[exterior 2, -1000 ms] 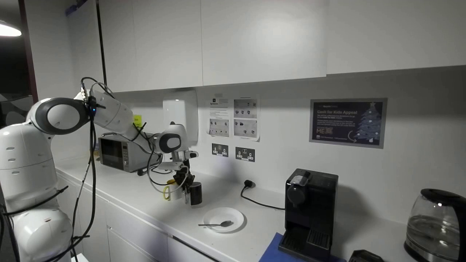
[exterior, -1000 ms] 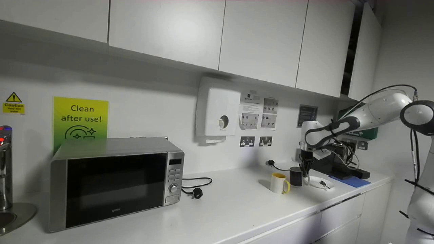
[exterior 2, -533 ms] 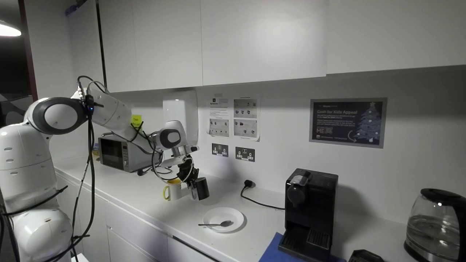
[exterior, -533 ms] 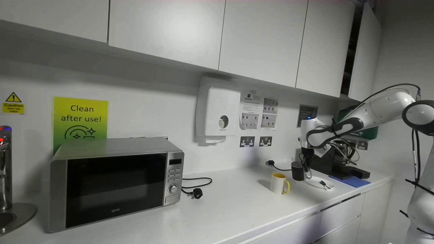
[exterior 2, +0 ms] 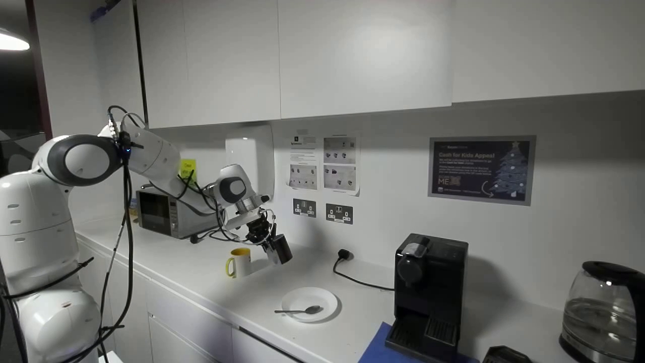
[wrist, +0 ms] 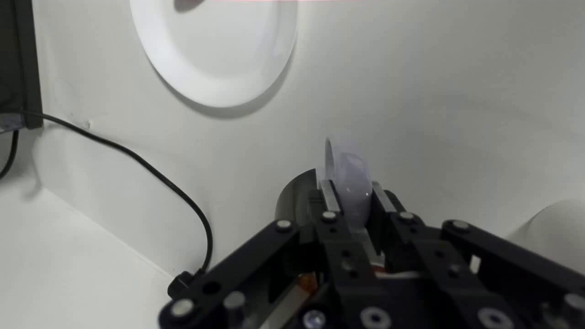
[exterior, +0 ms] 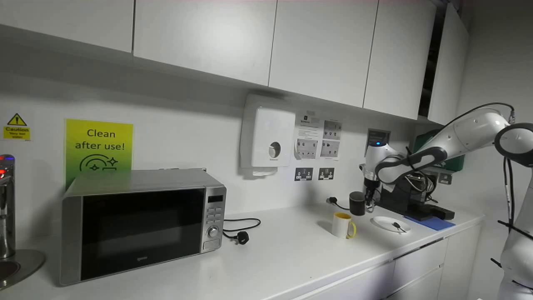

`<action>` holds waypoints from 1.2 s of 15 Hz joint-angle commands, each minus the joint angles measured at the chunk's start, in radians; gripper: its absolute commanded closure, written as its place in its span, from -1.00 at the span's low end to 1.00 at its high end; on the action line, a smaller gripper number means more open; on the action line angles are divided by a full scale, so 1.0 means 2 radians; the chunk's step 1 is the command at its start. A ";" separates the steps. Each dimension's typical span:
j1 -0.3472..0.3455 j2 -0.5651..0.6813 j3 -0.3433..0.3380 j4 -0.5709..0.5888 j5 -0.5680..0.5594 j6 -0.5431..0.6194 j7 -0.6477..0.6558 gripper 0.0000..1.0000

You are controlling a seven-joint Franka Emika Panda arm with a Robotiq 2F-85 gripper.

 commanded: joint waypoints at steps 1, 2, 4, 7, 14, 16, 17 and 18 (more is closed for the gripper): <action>0.000 -0.014 0.007 -0.002 -0.027 0.030 -0.025 0.90; 0.002 -0.013 0.009 -0.003 -0.033 0.033 -0.030 0.90; 0.005 -0.013 0.014 -0.006 -0.042 0.034 -0.035 0.90; 0.011 -0.016 0.024 -0.010 -0.055 0.028 -0.027 0.90; 0.029 -0.025 0.050 -0.011 -0.115 0.007 0.007 0.90; 0.034 -0.027 0.057 -0.012 -0.134 -0.009 0.023 0.90; 0.037 -0.029 0.060 -0.012 -0.136 -0.020 0.031 0.90; 0.040 -0.030 0.063 -0.012 -0.138 -0.030 0.036 0.90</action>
